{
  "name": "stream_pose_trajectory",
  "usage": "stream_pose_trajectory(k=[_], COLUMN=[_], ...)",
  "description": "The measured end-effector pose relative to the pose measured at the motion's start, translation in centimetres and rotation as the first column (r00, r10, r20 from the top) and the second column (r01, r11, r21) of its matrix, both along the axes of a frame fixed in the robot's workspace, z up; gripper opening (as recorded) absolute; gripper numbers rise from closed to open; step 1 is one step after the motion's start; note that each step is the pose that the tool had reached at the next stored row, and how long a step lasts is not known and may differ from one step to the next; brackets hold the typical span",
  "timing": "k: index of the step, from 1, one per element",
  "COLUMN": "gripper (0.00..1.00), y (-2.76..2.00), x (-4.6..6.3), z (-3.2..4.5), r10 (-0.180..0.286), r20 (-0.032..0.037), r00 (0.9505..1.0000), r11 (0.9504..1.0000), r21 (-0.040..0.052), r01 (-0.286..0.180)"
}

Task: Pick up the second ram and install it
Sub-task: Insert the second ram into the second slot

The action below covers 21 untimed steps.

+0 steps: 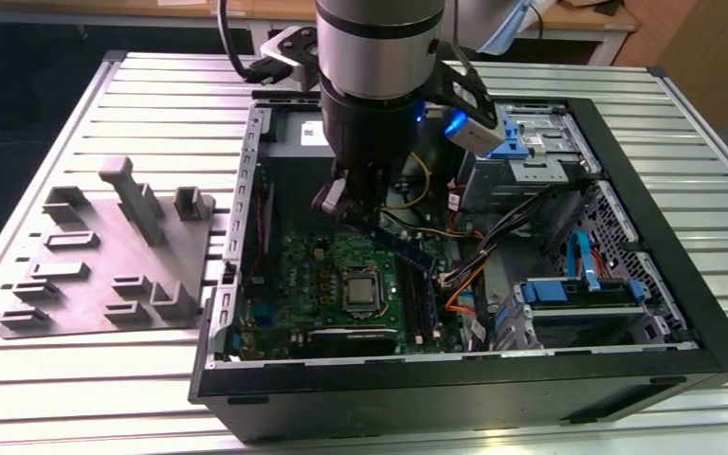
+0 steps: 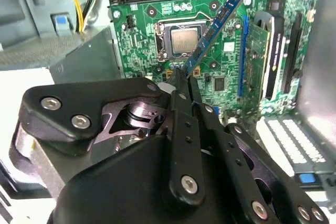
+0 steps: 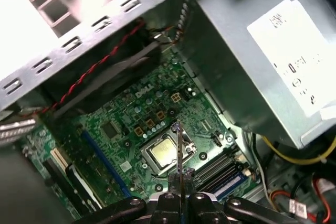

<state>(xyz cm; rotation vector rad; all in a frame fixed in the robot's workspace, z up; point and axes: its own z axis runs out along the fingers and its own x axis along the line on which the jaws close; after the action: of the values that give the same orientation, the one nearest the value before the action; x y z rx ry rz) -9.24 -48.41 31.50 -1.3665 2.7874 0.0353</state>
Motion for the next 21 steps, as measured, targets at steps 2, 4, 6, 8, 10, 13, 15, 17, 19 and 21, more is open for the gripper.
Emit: stream_pose_trajectory(k=[2,4,6,8,10,13,15,17,19,21], gripper=[0.13,0.13,0.13,0.13,0.13,0.13,0.13,0.13,0.13,0.13], y=[0.00,0.00,0.00,0.00,0.00,0.00,0.00,0.00,0.00,0.00], x=[0.00,0.00,0.00,0.00,0.00,0.00,0.00,0.00,0.00,0.00], z=[-0.06,-0.11,-0.17,-0.22,-0.28,-0.38,-0.44,-0.51,-0.58,-0.65], r10=[-0.036,-0.074,-0.109,-0.145,-0.180,-0.234,-0.270,-0.304,-0.339,-0.373], r20=[0.0000,0.0000,0.0000,0.0000,0.0000,0.0000,0.0000,0.0000,0.0000,0.0000], r00=[0.9994,0.9973,0.9940,0.9895,0.9836,0.9722,0.9630,0.9527,0.9409,0.9277], r11=[0.9994,0.9973,0.9940,0.9895,0.9836,0.9722,0.9630,0.9527,0.9409,0.9277], r21=[0.0000,0.0000,0.0000,0.0000,0.0000,0.0000,0.0000,0.0000,0.0001,0.0000], r01=[0.036,0.074,0.109,0.145,0.180,0.234,0.270,0.304,0.339,0.373])
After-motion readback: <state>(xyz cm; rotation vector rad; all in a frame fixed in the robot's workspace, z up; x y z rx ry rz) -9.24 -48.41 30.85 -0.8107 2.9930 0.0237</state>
